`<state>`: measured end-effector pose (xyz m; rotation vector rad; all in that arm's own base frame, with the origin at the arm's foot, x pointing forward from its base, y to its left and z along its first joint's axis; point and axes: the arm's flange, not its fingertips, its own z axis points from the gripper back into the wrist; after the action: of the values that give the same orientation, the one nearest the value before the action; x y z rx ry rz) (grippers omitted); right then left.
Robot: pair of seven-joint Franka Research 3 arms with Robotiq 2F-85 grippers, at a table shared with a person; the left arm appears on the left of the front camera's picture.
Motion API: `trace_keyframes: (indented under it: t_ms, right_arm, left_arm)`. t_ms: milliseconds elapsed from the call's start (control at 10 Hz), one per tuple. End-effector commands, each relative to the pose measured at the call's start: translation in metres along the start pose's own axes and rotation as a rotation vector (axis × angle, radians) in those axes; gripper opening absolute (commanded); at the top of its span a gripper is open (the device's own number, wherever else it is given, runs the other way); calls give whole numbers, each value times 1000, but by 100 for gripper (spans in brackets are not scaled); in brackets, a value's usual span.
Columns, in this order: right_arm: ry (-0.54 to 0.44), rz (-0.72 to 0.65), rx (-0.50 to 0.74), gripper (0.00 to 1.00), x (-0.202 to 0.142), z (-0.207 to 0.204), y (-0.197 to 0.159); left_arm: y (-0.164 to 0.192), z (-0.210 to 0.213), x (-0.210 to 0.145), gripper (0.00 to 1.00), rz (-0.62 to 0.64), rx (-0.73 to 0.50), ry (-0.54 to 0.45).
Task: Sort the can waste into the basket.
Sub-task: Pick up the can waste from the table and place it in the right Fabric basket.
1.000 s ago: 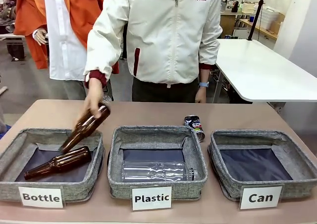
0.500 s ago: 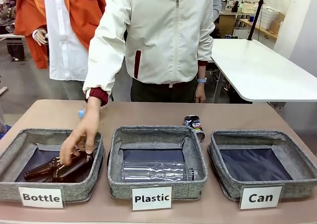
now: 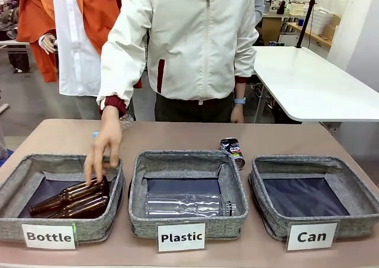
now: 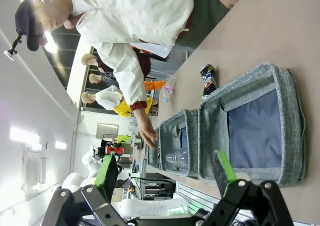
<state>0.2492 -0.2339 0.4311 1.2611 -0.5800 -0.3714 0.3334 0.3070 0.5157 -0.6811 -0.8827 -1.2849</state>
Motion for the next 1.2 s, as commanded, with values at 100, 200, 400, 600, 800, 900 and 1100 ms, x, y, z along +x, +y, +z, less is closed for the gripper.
trace_keyframes:
  t_ms: [100, 200, 400, 600, 800, 900, 1100]
  right_arm:
    - [-18, 27, 29, 100, 2, -1, 1]
    - [-18, 27, 29, 100, 2, -1, 1]
    - [-18, 27, 29, 100, 2, -1, 1]
    - [-18, 27, 29, 100, 2, -1, 1]
    - [-18, 27, 29, 100, 2, -1, 1]
    - [-18, 27, 29, 100, 2, -1, 1]
    - [-18, 27, 29, 100, 2, -1, 1]
  left_arm:
    - [11, -93, 61, 27, 55, 39, 10]
    - [10, -126, 83, 27, 26, 7, 49]
    - [0, -200, 129, 27, -23, -78, 122]
    - [-8, -268, 165, 27, -38, -11, 185]
    - [-15, -349, 209, 27, -82, -83, 226]
    - [-20, -377, 225, 27, -96, -128, 204]
    - [-23, -400, 243, 27, -76, -144, 197]
